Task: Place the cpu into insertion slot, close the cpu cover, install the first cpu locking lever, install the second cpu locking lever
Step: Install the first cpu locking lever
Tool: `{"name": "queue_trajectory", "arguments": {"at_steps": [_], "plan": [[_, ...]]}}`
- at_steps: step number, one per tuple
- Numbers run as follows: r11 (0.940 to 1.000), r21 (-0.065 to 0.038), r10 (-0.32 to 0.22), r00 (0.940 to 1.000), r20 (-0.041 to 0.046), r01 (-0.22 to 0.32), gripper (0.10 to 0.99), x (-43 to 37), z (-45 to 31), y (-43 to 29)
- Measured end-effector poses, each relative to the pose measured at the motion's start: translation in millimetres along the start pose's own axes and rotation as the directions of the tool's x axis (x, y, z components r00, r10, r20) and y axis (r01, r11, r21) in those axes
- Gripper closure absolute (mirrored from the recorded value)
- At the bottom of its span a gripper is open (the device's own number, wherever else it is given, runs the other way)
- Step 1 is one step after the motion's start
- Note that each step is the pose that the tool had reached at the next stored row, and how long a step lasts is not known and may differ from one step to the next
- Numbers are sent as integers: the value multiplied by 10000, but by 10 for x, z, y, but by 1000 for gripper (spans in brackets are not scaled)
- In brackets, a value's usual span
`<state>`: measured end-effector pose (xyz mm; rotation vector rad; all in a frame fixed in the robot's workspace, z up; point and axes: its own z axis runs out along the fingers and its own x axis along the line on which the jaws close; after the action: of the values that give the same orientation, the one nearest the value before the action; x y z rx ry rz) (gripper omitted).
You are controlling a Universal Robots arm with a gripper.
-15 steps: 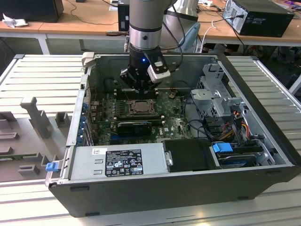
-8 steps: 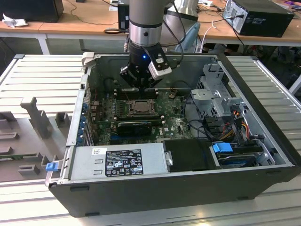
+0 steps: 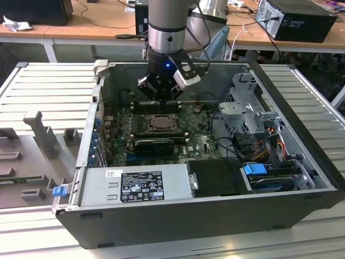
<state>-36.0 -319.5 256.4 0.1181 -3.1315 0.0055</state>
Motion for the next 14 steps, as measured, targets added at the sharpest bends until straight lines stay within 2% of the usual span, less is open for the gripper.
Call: {"name": "queue_trajectory", "arguments": {"at_steps": [3,14], "plan": [[9998,2,-211,9998,0,211,980,14,0,2],[9998,1,-214,9998,16,214,980,207,2,16]]}}
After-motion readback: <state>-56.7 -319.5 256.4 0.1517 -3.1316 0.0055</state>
